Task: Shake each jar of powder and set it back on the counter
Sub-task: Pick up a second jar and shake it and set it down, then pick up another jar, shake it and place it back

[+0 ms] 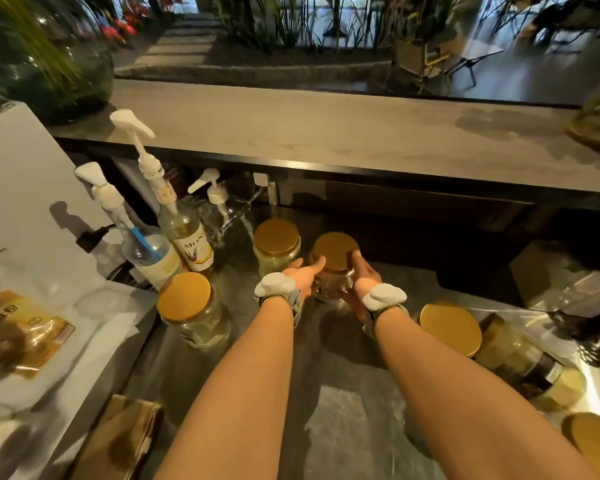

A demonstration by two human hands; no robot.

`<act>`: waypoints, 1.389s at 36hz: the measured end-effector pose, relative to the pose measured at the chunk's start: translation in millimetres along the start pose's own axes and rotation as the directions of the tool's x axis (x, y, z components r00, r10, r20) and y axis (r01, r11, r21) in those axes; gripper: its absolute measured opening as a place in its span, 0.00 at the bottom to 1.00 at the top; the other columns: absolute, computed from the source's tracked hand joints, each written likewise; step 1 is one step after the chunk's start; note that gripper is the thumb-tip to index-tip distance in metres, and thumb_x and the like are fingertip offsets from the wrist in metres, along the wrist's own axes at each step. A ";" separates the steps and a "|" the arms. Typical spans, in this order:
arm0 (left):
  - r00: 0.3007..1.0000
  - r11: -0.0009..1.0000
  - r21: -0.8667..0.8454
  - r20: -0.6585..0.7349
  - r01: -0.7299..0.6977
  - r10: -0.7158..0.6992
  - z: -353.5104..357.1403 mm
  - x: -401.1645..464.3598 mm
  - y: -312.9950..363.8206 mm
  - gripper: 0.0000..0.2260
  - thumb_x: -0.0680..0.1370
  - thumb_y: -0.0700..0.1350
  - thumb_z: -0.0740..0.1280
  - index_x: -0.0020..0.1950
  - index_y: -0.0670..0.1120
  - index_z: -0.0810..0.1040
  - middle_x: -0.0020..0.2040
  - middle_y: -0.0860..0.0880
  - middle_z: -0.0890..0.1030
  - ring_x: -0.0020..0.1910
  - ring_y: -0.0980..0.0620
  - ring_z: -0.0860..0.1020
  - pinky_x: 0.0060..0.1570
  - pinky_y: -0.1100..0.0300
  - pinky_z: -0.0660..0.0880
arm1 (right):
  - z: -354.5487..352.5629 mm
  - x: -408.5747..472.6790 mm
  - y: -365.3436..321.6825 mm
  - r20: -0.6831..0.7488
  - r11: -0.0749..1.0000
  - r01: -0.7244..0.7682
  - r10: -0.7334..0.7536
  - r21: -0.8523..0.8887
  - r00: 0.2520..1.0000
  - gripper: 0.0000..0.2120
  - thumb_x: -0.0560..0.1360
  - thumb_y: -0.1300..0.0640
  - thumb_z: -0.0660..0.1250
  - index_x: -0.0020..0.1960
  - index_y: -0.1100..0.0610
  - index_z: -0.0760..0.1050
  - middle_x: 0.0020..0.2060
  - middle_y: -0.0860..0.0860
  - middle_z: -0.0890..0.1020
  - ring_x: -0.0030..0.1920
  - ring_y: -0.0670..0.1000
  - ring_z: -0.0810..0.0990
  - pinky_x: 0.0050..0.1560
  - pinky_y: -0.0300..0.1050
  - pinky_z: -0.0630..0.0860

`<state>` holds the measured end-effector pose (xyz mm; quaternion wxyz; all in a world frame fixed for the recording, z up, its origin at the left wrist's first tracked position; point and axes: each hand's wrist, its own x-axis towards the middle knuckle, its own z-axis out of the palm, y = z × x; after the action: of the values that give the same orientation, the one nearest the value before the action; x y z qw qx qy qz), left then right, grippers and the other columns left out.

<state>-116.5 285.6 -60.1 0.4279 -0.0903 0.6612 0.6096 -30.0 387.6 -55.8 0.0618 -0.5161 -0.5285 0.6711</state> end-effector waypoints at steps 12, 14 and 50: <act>0.987 0.976 0.206 -0.127 -0.068 0.096 -11.8 -32.0 -17.3 0.22 0.75 0.57 0.70 0.62 0.45 0.76 0.60 0.47 0.78 0.57 0.47 0.76 0.51 0.50 0.80 | -8.5 -16.5 6.2 -0.031 0.990 -0.043 0.039 -0.132 0.999 0.31 0.84 0.37 0.51 0.80 0.54 0.62 0.75 0.58 0.71 0.74 0.64 0.69 0.76 0.57 0.65; 0.991 0.986 0.157 -0.115 -0.054 0.072 -22.1 -36.4 -29.7 0.26 0.73 0.56 0.72 0.66 0.44 0.74 0.62 0.47 0.77 0.60 0.45 0.77 0.52 0.49 0.81 | -12.0 -29.7 3.2 -0.072 0.982 -0.046 0.033 -0.181 0.997 0.28 0.86 0.42 0.46 0.83 0.52 0.55 0.77 0.59 0.67 0.76 0.62 0.66 0.76 0.53 0.60; 0.813 0.826 0.448 -0.298 -0.343 0.499 -223.1 -79.6 -62.8 0.50 0.59 0.46 0.82 0.75 0.43 0.59 0.70 0.43 0.71 0.69 0.46 0.71 0.69 0.57 0.66 | 143.5 -92.1 66.2 0.499 0.933 0.098 0.095 -0.347 0.861 0.27 0.83 0.73 0.52 0.80 0.59 0.60 0.71 0.66 0.73 0.45 0.54 0.81 0.36 0.44 0.77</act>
<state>-128.7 41.4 -76.4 0.1428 0.0208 0.8413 0.5210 -65.8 208.4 -62.4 -0.1749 -0.3229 -0.6403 0.6747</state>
